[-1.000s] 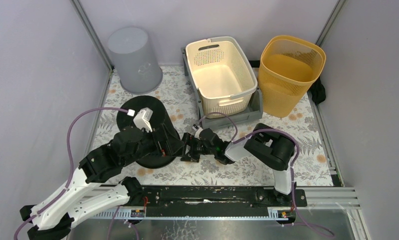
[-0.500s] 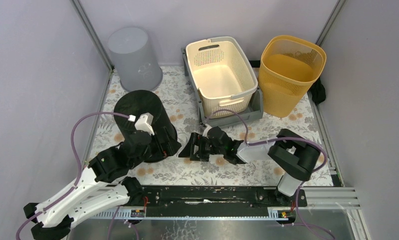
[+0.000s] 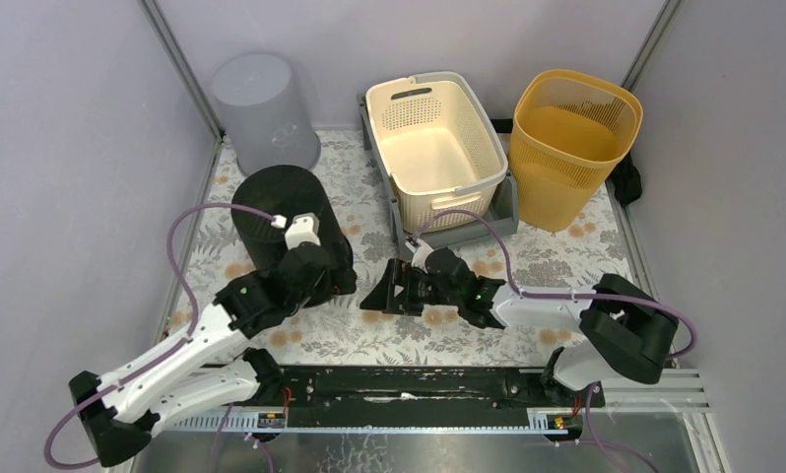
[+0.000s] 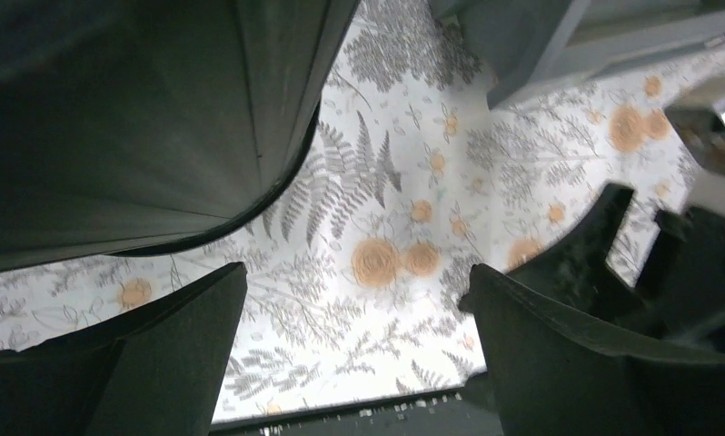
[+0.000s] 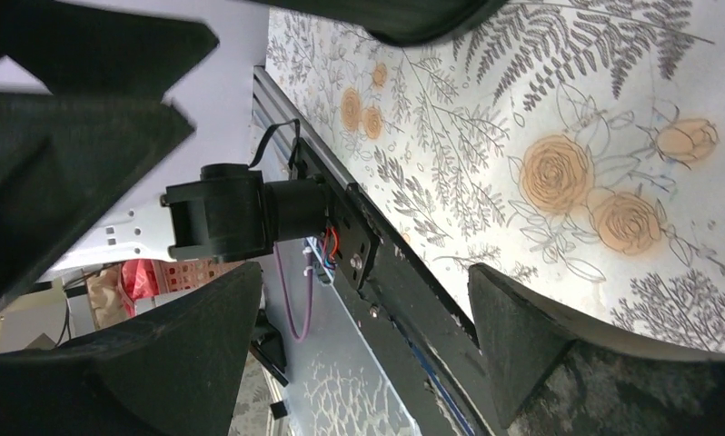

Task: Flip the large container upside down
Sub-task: Move the container to the center of the board.

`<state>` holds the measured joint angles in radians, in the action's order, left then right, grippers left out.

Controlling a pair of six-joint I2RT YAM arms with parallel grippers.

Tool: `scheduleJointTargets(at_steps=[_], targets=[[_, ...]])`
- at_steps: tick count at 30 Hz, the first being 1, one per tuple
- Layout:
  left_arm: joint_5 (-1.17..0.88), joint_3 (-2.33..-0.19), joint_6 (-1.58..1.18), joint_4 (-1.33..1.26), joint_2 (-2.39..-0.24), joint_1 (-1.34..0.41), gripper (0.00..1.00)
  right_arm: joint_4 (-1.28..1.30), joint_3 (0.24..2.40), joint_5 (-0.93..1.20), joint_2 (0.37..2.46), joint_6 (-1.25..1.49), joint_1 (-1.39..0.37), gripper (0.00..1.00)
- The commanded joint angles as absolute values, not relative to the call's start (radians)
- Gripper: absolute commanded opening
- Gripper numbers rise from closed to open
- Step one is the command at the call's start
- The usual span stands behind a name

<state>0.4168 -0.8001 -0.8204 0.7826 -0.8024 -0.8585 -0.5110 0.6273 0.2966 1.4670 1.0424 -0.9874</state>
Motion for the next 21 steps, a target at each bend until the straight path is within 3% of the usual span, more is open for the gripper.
scheduleJointTargets(at_steps=[1, 7, 21], targets=[[0.370, -0.823, -0.703, 0.610, -0.867, -0.770, 1.00, -0.486, 0.596, 0.271, 1.385, 1.017, -0.994, 0.91], [0.225, -0.806, -0.656, 0.483, -0.947, -0.595, 1.00, -0.430, 0.552, 0.245, 1.284, 1.010, -0.994, 0.91], [0.181, -0.753, -0.605, 0.331, -1.056, -0.238, 1.00, -0.332, 0.510, 0.234, 1.146, 0.999, -0.994, 0.91]])
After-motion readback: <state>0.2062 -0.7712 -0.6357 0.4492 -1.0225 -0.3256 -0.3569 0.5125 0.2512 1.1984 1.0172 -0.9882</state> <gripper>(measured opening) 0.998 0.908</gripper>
